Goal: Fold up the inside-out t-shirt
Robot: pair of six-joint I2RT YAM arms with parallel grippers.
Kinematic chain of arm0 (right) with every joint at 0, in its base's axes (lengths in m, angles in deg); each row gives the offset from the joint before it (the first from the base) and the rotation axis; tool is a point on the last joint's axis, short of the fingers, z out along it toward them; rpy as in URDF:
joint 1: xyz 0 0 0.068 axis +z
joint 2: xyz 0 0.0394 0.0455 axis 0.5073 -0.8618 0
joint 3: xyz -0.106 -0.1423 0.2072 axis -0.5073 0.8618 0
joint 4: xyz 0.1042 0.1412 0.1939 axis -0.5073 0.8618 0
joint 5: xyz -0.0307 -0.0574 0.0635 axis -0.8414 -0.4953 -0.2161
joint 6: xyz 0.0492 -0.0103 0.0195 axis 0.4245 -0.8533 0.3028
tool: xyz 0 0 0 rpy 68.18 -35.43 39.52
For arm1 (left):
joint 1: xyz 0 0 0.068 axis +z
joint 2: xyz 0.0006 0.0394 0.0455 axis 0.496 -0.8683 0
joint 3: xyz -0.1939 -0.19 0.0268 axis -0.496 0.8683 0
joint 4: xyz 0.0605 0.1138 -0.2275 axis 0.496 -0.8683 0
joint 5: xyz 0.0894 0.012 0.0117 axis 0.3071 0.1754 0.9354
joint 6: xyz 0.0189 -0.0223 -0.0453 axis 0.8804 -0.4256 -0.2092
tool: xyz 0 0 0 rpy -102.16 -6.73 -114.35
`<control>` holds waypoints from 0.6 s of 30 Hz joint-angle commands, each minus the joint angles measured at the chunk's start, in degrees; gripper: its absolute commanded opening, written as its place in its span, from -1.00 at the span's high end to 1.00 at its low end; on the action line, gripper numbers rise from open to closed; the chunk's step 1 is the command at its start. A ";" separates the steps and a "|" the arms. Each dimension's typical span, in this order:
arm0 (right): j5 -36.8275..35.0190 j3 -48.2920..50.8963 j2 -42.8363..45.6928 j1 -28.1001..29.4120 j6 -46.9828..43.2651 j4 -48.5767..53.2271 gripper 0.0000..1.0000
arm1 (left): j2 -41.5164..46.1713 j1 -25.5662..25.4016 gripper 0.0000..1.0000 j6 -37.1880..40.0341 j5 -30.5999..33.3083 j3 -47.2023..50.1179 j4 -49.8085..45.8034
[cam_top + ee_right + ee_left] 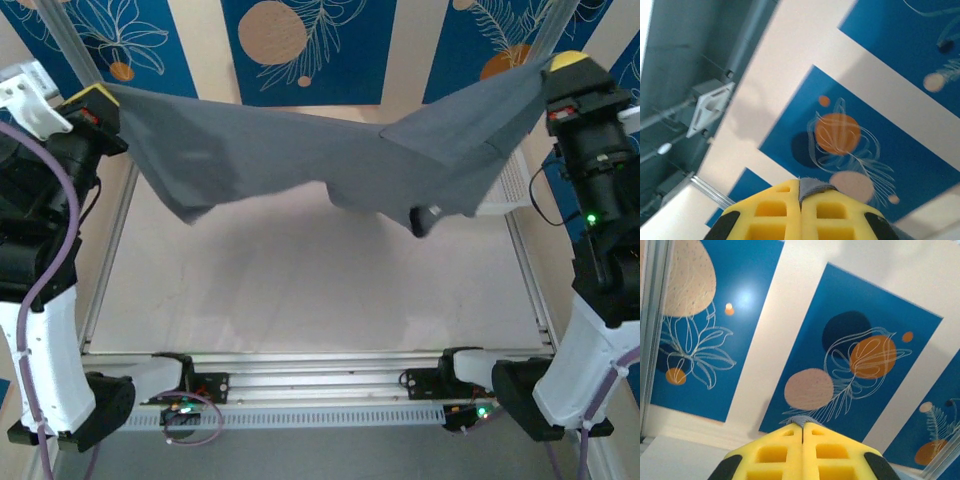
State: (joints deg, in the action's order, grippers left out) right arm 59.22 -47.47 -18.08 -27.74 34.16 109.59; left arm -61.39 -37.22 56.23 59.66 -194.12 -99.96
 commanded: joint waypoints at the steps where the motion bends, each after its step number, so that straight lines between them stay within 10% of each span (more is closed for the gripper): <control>1: -2.74 -4.00 0.05 -0.44 -0.10 -7.06 1.00 | 0.38 0.63 1.00 -0.99 -1.22 -6.39 -2.18; 18: 5.81 -20.96 -27.80 0.51 -1.46 -21.88 1.00 | -12.07 0.70 1.00 0.34 3.49 -4.88 6.52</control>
State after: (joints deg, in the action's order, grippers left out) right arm 63.11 -64.74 -40.20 -27.48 33.09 93.15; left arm -69.98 -37.22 56.06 60.86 -199.80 -97.41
